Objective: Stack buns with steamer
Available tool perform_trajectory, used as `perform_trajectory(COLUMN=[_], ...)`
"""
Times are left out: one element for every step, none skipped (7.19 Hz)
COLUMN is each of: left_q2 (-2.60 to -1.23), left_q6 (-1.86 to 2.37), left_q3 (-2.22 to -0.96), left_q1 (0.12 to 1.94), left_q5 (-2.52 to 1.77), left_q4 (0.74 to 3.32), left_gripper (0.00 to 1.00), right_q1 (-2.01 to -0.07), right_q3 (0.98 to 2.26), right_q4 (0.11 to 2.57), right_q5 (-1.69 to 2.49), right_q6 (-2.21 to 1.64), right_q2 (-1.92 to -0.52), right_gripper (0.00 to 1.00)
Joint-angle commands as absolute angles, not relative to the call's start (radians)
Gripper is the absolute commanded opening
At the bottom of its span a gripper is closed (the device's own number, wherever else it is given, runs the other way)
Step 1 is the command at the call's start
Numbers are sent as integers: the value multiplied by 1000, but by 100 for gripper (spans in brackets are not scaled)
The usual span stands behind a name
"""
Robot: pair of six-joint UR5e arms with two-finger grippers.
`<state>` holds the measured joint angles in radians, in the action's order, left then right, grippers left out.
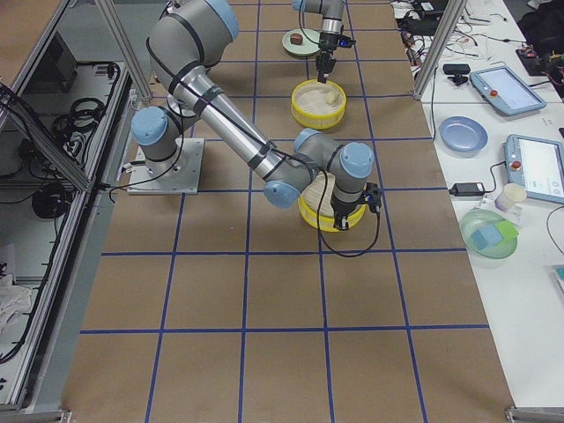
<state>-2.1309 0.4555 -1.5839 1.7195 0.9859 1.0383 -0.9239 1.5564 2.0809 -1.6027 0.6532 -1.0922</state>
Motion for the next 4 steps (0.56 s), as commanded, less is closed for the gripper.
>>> perform_trajectory(left_q2=[-2080,-2035,-1989,-1944], left_q6=[488,482,476,438], left_q3=[-1571,-1559,-1549,-1549], left_q1=[1720,1714,1698,1666], left_q5=[1044,1169,1260,1351], left_q4=[1072,1145,1178,1196], left_gripper=[100,100,100,100], right_q1=[-949,-994,-1032,-1079], right_q3=[1559,1559,1565,1566], right_q4=[2068,2004,1970,1910], right_q5=[-1606,-1608,-1606,-1602], right_q6=[603,519,464,401], right_q2=[-1126,-1153,-1179,-1216], right_gripper=[0,0,0,0])
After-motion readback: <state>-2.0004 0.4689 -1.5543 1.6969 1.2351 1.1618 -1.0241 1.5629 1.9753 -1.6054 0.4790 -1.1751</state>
